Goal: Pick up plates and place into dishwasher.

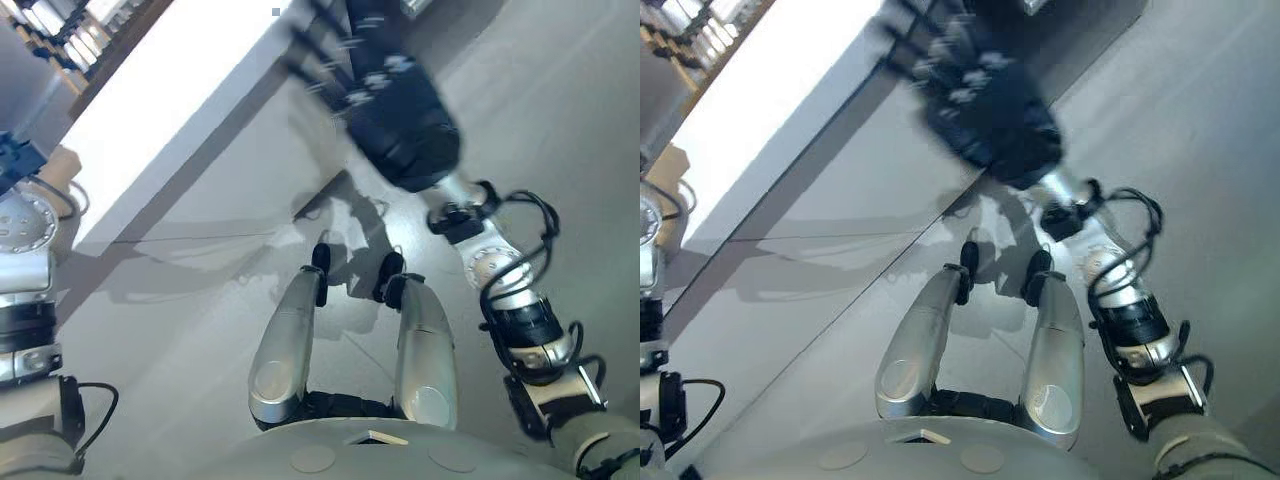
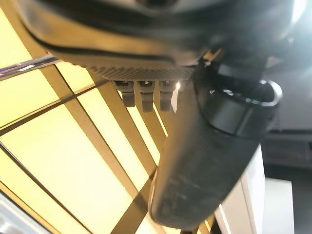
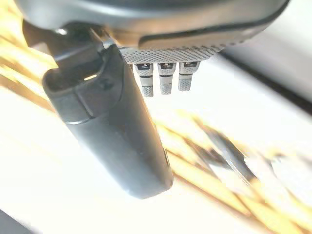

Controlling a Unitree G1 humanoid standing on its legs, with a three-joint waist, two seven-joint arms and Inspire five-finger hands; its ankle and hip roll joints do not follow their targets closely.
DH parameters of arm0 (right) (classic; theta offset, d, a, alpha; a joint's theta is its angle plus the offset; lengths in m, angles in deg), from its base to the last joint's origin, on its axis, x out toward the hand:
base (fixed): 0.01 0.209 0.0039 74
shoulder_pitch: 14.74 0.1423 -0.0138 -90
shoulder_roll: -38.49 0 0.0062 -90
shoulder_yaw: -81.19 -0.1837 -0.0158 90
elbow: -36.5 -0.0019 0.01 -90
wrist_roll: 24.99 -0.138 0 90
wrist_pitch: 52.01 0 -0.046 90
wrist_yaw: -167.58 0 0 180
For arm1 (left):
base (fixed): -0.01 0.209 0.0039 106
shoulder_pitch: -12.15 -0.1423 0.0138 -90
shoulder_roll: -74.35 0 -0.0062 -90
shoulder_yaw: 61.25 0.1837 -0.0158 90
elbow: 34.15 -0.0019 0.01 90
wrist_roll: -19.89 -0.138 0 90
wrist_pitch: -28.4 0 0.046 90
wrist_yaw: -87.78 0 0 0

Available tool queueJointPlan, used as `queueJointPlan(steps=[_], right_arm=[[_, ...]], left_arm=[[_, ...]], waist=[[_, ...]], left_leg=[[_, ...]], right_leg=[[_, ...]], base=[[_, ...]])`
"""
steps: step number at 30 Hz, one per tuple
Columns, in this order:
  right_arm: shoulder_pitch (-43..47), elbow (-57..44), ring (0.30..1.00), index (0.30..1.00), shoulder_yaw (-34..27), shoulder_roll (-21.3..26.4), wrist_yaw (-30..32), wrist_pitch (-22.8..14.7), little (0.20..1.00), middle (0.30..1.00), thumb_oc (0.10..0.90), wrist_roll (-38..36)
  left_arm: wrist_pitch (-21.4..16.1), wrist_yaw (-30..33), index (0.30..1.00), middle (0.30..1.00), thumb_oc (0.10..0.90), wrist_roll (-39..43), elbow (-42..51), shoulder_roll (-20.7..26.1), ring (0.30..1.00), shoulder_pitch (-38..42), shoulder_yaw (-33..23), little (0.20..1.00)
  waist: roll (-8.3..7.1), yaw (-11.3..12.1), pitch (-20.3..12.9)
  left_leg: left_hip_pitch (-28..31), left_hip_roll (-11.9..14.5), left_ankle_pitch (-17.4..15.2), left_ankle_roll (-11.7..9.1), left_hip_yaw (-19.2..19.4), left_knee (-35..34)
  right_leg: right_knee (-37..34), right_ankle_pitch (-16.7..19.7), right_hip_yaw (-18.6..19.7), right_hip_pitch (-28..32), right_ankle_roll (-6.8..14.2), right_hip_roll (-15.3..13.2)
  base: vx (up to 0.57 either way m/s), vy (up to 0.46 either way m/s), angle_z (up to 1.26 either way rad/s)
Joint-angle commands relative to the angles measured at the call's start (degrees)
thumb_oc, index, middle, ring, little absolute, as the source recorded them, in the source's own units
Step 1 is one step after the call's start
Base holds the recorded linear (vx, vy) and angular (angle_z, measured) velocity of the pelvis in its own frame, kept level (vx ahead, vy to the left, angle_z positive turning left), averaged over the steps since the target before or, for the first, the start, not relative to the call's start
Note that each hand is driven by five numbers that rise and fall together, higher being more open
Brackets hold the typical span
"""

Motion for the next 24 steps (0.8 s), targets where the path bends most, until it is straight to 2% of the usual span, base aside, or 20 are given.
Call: queueJointPlan(steps=[1, 2, 3, 5, 6, 9, 12, 15, 20, 21, 24], right_arm=[[3.86, -6.93, 0.900, 0.900, -6.94, -4.76, 9.82, -5.99, 0.900, 0.900, 0.800, 6.00], [3.28, -6.12, 0.900, 0.900, -7.67, -4.99, 12.32, -6.18, 0.900, 0.900, 0.800, 7.74], [0.63, -1.61, 0.900, 0.900, -10.81, -5.54, 16.45, -7.87, 0.900, 0.900, 0.800, 11.51], [-4.36, 5.61, 0.900, 0.900, -14.83, -6.40, 20.99, -10.08, 0.900, 0.900, 0.800, 19.62], [-9.21, 10.43, 0.900, 0.900, -17.48, -6.31, 19.14, -12.95, 0.900, 0.900, 0.800, 24.30], [-21.63, 20.48, 0.900, 0.900, -19.99, -4.27, 20.31, -20.31, 0.900, 0.900, 0.800, 36.99], [-29.08, 29.90, 0.900, 0.900, -21.04, -3.52, 21.80, -23.53, 0.900, 0.900, 0.800, 46.87], [-33.09, 39.27, 0.900, 0.900, -20.63, -3.77, 22.97, -26.31, 0.900, 0.900, 0.800, 54.60], [-35.01, 54.05, 0.900, 0.900, -21.37, -4.94, 22.21, -25.67, 0.900, 0.900, 0.800, 56.95], [-35.09, 58.16, 0.900, 0.900, -21.67, -5.27, 23.59, -25.82, 0.900, 0.900, 0.800, 57.94], [-35.25, 63.87, 0.900, 0.900, -21.83, -5.83, 23.78, -24.30, 0.900, 0.900, 0.800, 58.82]], left_arm=[[-5.22, 1.50, 0.900, 0.900, 0.800, 5.08, -4.83, -8.54, 0.900, -2.34, 2.23, 0.900], [-5.55, 1.62, 0.900, 0.900, 0.800, 4.98, -5.04, -8.59, 0.900, -2.59, 2.20, 0.900], [-6.50, 1.79, 0.900, 0.900, 0.800, 4.74, -5.25, -9.20, 0.900, -3.94, 1.52, 0.900], [-8.01, 1.99, 0.900, 0.900, 0.800, 4.19, -5.03, -10.76, 0.900, -6.46, 0.70, 0.900], [-9.21, 2.16, 0.900, 0.900, 0.800, 3.42, -4.33, -12.30, 0.900, -8.91, 0.00, 0.900], [-11.43, 1.81, 0.900, 0.900, 0.800, 2.39, -0.99, -15.64, 0.900, -15.85, -0.72, 0.900], [-12.73, -1.27, 0.900, 0.900, 0.800, 3.83, 0.62, -17.57, 0.900, -20.28, -2.15, 0.900], [-12.67, -4.19, 0.900, 0.900, 0.800, 5.34, -0.06, -18.27, 0.900, -21.50, -2.66, 0.900], [-10.99, -9.33, 0.900, 0.900, 0.800, 8.72, -2.81, -19.04, 0.900, -20.96, -2.84, 0.900], [-10.60, -10.50, 0.900, 0.900, 0.800, 9.53, -3.71, -19.10, 0.900, -20.56, -2.71, 0.900], [-9.40, -11.30, 0.900, 0.900, 0.800, 9.89, -4.32, -19.31, 0.900, -20.20, -2.12, 0.900]], waist=[[-4.53, -1.09, 1.35], [-4.50, -1.16, 1.34], [-4.42, -1.57, 0.81], [-4.38, -2.09, -0.23], [-4.44, -2.54, -1.03], [-4.61, -3.84, -3.46], [-5.05, -5.30, -5.84], [-4.96, -6.17, -8.24], [-4.25, -6.85, -12.36], [-4.03, -6.86, -13.27], [-3.81, -6.71, -14.87]], left_leg=[[2.98, -3.82, -0.32, 5.21, 3.62, -6.42], [3.55, -3.80, -0.16, 5.27, 3.61, -7.00], [4.64, -3.76, 0.03, 5.48, 3.74, -8.30], [6.39, -3.86, 0.43, 5.80, 3.76, -10.41], [7.73, -4.01, 0.62, 6.02, 3.77, -11.90], [11.94, -4.23, 1.49, 6.23, 3.95, -16.40], [16.15, -4.13, 2.48, 5.85, 4.14, -20.75], [19.72, -3.82, 3.44, 5.33, 4.17, -24.76], [25.63, -3.58, 4.01, 4.63, 4.10, -30.54], [26.97, -3.61, 4.08, 4.48, 4.04, -31.71], [28.72, -3.64, 3.82, 4.40, 4.05, -32.57]], right_leg=[[-2.15, 0.39, 3.30, 1.21, 1.29, 3.83], [-2.54, 0.56, 3.44, 1.55, 1.40, 3.86], [-3.63, 0.88, 3.84, 2.10, 1.72, 3.95], [-5.64, 1.46, 4.36, 3.29, 2.24, 4.20], [-7.37, 1.89, 4.79, 4.29, 2.65, 4.37], [-12.36, 3.35, 5.92, 7.69, 3.73, 5.12], [-16.86, 4.55, 6.41, 11.45, 4.57, 5.76], [-20.72, 5.69, 6.37, 14.71, 5.05, 6.04], [-26.89, 6.42, 6.35, 21.35, 5.79, 6.54], [-28.28, 6.54, 6.31, 22.93, 5.92, 6.73], [-29.89, 6.63, 6.05, 25.15, 6.02, 6.83]], base=[[0.01, 0.087, 0.48], [0.03, 0.115, 0.45], [0.05, 0.125, 0.29], [0.06, 0.135, 0.05], [0.07, 0.120, -0.09], [0.08, 0.093, -0.14], [0.07, 0.045, -0.02], [0.05, 0.029, -0.06], [0.07, 0.002, 0.00], [0.04, -0.019, 0.01], [0.04, -0.023, 0.04]])
